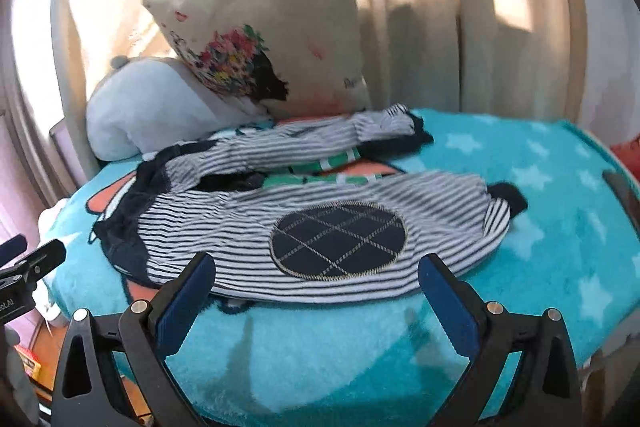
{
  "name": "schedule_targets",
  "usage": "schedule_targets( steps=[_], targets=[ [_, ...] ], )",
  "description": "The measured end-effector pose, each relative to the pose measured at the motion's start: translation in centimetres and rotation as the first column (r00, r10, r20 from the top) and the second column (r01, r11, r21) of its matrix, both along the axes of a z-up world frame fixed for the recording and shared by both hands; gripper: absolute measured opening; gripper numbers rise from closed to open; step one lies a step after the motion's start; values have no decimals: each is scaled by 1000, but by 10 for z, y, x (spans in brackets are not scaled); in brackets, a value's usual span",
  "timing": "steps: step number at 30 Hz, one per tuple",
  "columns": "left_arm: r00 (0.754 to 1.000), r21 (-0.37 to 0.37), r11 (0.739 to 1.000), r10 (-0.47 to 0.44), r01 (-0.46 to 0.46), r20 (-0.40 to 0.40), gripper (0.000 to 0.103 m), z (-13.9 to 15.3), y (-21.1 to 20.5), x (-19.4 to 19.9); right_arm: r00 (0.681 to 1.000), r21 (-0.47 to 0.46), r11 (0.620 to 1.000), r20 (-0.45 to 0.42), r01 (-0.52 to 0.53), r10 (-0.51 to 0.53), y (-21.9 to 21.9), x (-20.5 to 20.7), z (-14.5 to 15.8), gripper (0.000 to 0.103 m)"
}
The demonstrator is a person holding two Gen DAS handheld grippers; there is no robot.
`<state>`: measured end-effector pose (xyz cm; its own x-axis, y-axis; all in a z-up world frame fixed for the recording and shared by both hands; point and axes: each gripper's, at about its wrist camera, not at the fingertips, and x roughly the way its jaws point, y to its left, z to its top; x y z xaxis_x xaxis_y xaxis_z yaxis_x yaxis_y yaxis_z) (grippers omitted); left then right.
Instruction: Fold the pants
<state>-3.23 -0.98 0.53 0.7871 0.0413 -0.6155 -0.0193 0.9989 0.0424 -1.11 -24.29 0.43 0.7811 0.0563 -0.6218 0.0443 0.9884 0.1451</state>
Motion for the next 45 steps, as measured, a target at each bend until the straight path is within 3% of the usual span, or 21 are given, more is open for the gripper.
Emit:
schedule_targets(
  steps=[6, 17, 22, 26, 31, 33, 36, 41, 45],
  targets=[
    [999, -19, 1000, -25, 25, -24, 92, 2, 1, 5, 1000, -9, 1000, 24, -21, 21, -6, 1, 16, 103],
    [998, -25, 999, -31, 29, -61, 92, 1, 12, 24, 996, -66, 996, 61, -63, 67, -25, 29, 58, 103],
    [992, -35, 994, -104, 102, -65, 92, 20, 19, 49, 992, -81, 991, 57, -105, 110, -42, 56, 81, 103],
    [983, -71, 986, -156, 150, -94, 92, 32, 28, 91, 988, -49, 987, 20, -155, 156, -58, 93, 92, 103],
    [966, -99, 977, -205, 191, -155, 91, 26, 28, 152, 964, -25, 968, -95, -251, 248, -62, 155, 81, 103],
    [956, -100, 971, -231, 216, -180, 82, 21, 24, 178, 950, -43, 957, -137, -288, 280, -58, 181, 76, 103],
    [934, -132, 962, -264, 238, -240, 80, 6, 20, 222, 923, -58, 936, -197, -346, 329, -52, 216, 63, 101],
    [913, -147, 958, -279, 244, -299, 80, -24, 15, 283, 878, -124, 900, -312, -417, 363, -43, 273, 23, 99],
    [892, -155, 948, -316, 279, -323, 80, -38, 10, 304, 845, -145, 876, -373, -461, 383, -43, 306, -3, 98]
  ],
)
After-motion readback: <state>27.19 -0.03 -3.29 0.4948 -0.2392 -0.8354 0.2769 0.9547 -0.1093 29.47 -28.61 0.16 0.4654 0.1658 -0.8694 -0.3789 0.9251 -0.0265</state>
